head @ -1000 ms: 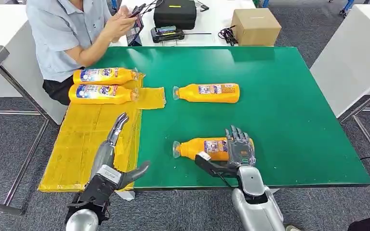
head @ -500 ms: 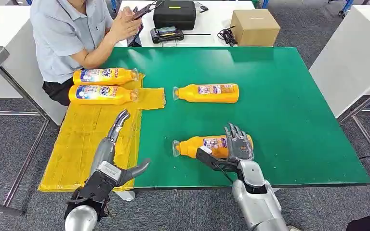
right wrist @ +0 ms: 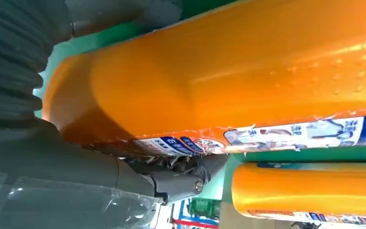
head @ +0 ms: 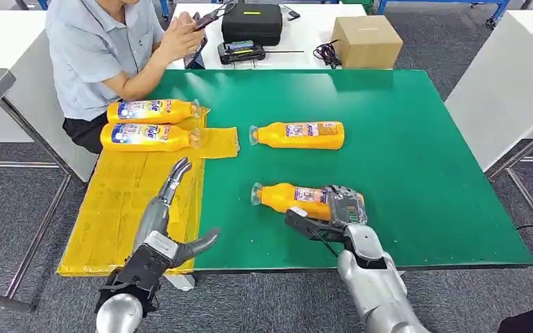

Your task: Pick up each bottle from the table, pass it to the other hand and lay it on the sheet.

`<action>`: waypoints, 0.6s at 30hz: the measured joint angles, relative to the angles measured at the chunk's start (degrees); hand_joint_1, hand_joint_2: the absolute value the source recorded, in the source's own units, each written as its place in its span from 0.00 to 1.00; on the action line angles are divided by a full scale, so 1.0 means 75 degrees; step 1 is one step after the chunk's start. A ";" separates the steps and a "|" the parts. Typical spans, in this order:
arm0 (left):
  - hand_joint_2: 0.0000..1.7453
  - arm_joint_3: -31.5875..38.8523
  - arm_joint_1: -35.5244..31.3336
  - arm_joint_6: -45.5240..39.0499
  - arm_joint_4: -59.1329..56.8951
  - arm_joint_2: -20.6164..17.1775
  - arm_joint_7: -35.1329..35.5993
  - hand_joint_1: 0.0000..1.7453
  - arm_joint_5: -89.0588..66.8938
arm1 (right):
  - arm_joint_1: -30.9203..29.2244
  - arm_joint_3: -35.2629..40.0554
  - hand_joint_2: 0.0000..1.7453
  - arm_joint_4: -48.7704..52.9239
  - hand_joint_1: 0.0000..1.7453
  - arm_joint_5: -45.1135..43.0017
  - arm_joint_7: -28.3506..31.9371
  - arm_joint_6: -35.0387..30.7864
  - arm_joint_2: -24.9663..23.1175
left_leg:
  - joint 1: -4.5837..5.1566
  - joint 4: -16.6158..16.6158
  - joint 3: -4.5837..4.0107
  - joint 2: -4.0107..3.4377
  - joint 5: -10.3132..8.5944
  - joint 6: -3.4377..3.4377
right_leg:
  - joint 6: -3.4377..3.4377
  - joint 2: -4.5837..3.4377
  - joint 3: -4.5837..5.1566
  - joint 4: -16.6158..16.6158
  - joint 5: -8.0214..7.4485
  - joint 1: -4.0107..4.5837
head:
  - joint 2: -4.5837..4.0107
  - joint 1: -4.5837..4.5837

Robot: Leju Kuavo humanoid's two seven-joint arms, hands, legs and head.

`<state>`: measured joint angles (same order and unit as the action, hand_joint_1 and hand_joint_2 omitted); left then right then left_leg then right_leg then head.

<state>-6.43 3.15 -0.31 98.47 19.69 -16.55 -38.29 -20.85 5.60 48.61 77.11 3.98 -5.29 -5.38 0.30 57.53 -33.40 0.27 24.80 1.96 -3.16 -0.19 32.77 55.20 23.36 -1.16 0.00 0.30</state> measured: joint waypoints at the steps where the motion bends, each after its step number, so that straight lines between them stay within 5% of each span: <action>1: 1.00 0.0000 -0.0012 0.0003 -0.0003 0.0000 0.0000 0.00 0.0003 | -0.0020 -0.0003 1.00 -0.0018 0.93 -0.0015 0.0018 0.0009 0.0006 | 0.0000 0.0000 0.0001 0.0000 0.0000 0.0000 | 0.0000 0.0000 0.0001 0.0000 0.0000 0.0000 | 0.0000 -0.0003; 9: 1.00 -0.0006 -0.0071 0.0020 -0.0052 0.0000 -0.0018 0.00 0.0026 | -0.0095 -0.0026 1.00 -0.0102 0.91 -0.0171 0.0142 0.0064 0.0047 | -0.0001 -0.0001 0.0006 0.0000 0.0001 0.0000 | 0.0001 0.0000 -0.0004 0.0000 0.0000 0.0001 | 0.0000 0.0000; 12: 1.00 -0.0015 -0.0096 0.0029 -0.0090 0.0000 -0.0029 0.00 0.0090 | -0.0122 -0.0090 1.00 -0.0123 0.98 -0.0522 0.0394 0.0181 0.0082 | -0.0001 -0.0001 0.0021 -0.0008 0.0003 -0.0001 | 0.0001 -0.0002 -0.0012 -0.0001 0.0000 0.0001 | 0.0000 0.0000; 18: 1.00 0.0009 -0.0288 -0.0222 -0.0354 0.0006 -0.0011 0.00 0.1421 | 0.0030 -0.0274 1.00 -0.0122 0.92 -0.2913 0.1939 0.0705 0.0251 | -0.0001 -0.0002 0.0072 -0.0028 0.0026 -0.0019 | 0.0005 -0.0033 -0.0050 -0.0005 -0.0003 0.0002 | 0.0000 -0.0003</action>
<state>-6.36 0.99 -1.97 95.81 19.74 -16.63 -27.64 -20.62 3.54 47.69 55.26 18.52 0.00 -3.50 0.29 57.51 -32.86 0.06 24.99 1.81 -3.12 -0.44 32.40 55.16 23.33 -1.14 0.00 0.28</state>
